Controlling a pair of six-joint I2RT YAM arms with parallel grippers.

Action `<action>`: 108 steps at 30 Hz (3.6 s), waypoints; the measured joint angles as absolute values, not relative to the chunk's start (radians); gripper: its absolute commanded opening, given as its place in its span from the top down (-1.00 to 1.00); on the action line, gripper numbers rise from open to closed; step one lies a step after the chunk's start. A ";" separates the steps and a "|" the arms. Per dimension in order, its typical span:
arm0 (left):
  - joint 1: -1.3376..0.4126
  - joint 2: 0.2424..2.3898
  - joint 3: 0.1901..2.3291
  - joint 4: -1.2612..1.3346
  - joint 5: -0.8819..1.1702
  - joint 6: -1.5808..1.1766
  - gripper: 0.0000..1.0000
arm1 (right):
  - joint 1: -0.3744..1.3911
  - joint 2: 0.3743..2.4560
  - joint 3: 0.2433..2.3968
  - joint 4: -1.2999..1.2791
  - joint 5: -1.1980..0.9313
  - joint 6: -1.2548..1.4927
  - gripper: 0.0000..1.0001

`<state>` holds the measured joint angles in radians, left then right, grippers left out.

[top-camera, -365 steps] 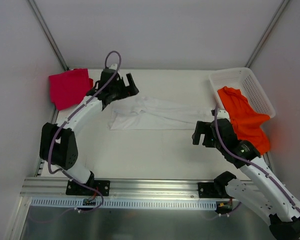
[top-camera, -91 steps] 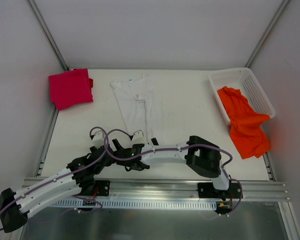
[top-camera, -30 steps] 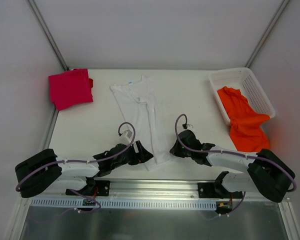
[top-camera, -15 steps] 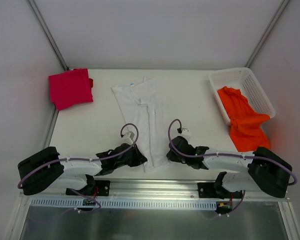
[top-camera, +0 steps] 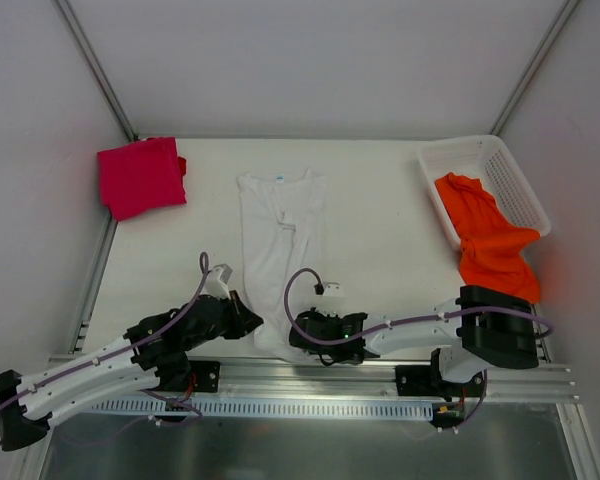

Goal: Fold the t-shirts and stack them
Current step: Fold the tshirt

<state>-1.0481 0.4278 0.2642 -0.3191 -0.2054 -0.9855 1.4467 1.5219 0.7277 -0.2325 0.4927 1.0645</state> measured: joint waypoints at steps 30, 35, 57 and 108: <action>-1.069 0.476 0.262 -0.533 -0.112 -1.082 -0.98 | 1.456 1.549 0.934 -0.646 0.624 1.074 0.08; -1.142 0.446 0.234 -0.510 -0.086 -1.151 -0.93 | 1.458 1.550 0.918 -0.598 0.598 1.047 -0.66; -1.591 0.918 0.319 -0.317 -0.424 -1.478 0.57 | 1.476 1.552 0.829 -0.585 0.587 1.100 0.86; -1.617 0.695 0.348 -0.642 -0.638 -1.383 -0.75 | 1.575 1.154 0.473 -0.254 0.688 1.047 -0.46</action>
<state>-1.6169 0.6949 0.3485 -0.6422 -0.6380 -1.3834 1.5745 1.1538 0.4728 -0.2543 0.6880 1.0470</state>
